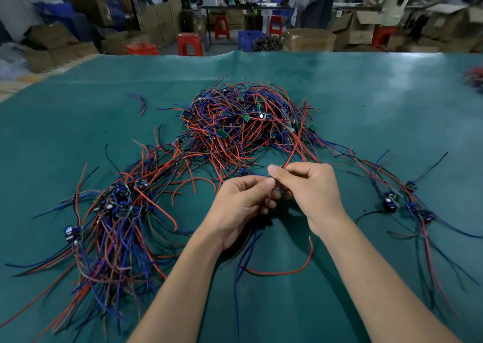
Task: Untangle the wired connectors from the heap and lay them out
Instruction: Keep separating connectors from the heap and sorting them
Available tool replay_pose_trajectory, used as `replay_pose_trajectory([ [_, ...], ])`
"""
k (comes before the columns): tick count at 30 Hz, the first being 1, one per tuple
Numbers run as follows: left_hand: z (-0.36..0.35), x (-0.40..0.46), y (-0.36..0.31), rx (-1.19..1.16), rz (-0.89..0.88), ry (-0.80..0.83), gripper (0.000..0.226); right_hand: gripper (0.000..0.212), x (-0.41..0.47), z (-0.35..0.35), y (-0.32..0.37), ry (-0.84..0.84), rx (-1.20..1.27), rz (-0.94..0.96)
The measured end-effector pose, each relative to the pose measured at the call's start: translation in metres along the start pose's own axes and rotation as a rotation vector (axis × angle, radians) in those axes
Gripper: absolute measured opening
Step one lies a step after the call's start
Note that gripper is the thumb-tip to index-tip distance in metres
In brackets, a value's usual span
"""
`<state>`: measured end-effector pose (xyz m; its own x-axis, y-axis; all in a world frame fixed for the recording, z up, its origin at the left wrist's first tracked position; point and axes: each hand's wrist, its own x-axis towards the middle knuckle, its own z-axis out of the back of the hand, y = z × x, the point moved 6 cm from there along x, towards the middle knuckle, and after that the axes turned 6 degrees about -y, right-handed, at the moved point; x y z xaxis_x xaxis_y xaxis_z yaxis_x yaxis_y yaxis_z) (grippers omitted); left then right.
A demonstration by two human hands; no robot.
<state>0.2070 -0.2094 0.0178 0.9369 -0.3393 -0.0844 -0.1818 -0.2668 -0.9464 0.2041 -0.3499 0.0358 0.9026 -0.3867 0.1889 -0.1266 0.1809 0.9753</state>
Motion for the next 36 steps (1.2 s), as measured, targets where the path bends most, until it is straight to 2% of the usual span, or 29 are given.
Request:
replay_pose_trajectory([
  [2,-0.002,0.0,0.001,-0.001,0.027,0.006,0.034,0.029,0.001,0.002,0.001,-0.03,-0.04,0.027],
  [9,-0.003,-0.002,-0.002,0.05,0.013,0.071,0.024,0.024,0.003,0.006,0.002,-0.092,-0.01,0.056],
  [14,-0.003,-0.002,-0.002,0.025,-0.004,0.077,0.031,0.015,0.003,0.006,0.003,-0.11,0.026,0.072],
  [16,-0.002,0.0,-0.001,0.027,-0.006,0.077,0.028,0.018,0.003,0.008,0.008,-0.113,-0.052,0.153],
  [19,-0.001,0.002,0.002,0.041,-0.005,0.083,0.027,0.033,0.003,0.016,0.019,-0.176,-0.272,0.353],
  [22,-0.002,0.002,0.002,0.081,-0.017,0.114,0.028,0.038,0.009,0.036,0.019,-0.326,-0.302,0.372],
  [25,-0.004,0.001,0.003,0.118,-0.032,0.151,0.027,0.03,0.016,0.053,0.011,-0.446,-0.15,0.248],
  [30,-0.006,0.0,0.004,0.137,-0.029,0.185,0.027,0.028,0.02,0.079,-0.004,-0.634,0.269,0.032],
  [34,-0.002,0.002,0.003,0.123,-0.027,0.12,0.026,0.03,0.017,0.09,-0.015,-0.793,0.527,-0.126],
  [36,0.0,0.003,0.002,0.072,-0.025,0.074,0.024,0.031,0.018,0.085,-0.017,-0.769,0.579,-0.198],
])
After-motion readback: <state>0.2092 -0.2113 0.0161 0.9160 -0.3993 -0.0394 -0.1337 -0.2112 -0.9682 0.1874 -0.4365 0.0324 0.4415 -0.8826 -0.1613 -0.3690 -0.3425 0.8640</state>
